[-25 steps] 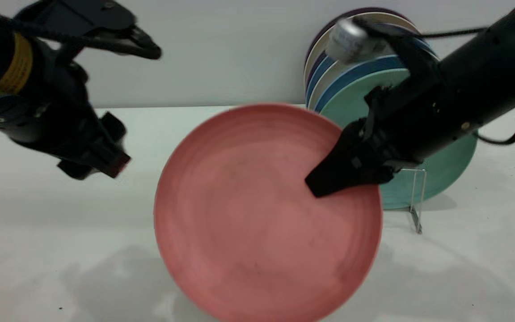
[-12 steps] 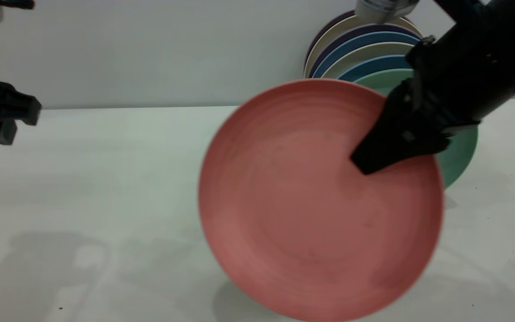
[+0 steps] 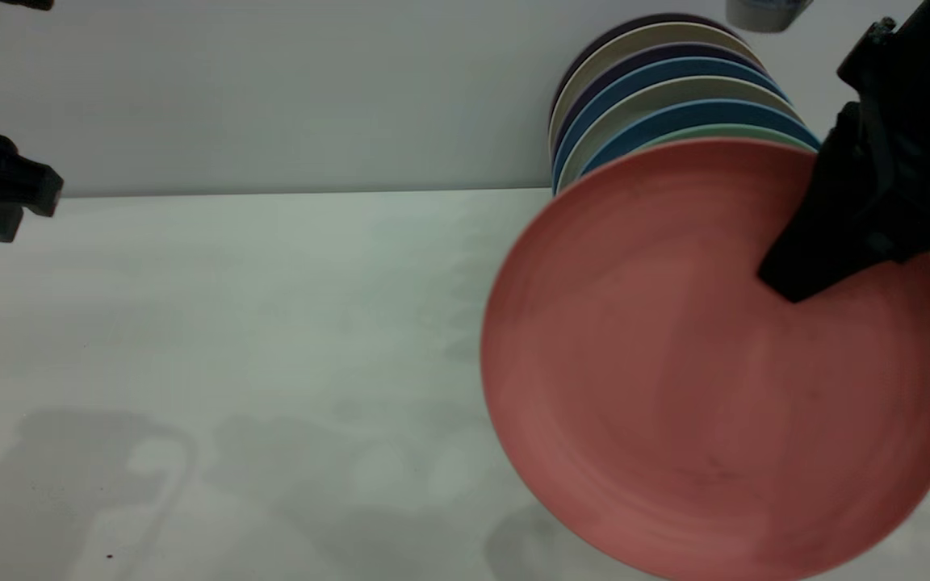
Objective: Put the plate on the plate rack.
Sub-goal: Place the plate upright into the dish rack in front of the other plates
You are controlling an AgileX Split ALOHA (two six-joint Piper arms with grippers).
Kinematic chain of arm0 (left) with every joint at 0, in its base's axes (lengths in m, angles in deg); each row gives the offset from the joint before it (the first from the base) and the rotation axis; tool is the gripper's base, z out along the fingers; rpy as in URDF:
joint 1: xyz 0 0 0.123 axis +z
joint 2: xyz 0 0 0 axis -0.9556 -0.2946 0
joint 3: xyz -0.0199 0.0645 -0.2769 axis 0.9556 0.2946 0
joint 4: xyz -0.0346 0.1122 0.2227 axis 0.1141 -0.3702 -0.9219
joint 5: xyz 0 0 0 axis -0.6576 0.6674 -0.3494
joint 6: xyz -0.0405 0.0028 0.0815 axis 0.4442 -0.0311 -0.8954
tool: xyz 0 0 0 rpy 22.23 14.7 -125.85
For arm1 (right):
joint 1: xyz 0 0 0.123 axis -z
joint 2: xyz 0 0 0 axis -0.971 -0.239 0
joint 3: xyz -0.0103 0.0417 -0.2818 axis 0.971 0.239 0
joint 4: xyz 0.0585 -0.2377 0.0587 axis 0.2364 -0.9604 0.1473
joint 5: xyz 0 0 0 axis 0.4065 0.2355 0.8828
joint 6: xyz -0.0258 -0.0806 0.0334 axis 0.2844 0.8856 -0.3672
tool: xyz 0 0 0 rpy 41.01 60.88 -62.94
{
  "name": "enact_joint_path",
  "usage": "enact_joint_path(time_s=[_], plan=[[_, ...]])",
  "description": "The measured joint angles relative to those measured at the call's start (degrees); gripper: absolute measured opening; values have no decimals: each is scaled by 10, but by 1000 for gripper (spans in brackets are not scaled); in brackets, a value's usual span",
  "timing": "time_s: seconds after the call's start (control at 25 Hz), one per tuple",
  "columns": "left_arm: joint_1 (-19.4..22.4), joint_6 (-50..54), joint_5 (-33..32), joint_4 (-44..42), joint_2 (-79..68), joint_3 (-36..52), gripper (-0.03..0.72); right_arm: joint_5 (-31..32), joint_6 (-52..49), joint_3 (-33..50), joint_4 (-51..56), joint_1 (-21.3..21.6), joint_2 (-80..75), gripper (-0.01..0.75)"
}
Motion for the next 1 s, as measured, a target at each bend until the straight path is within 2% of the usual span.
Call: enact_joint_path(time_s=[0.24, 0.6, 1.0], plan=[[0, 15, 1, -2, -22, 0, 431, 9, -82, -6, -140, -47, 11, 94], [0, 17, 1, -3, -25, 0, 431, 43, -234, -63, -397, -120, 12, 94], [0, 17, 1, -3, -26, 0, 431, 25, -362, -65, -639, -173, 13, 94]])
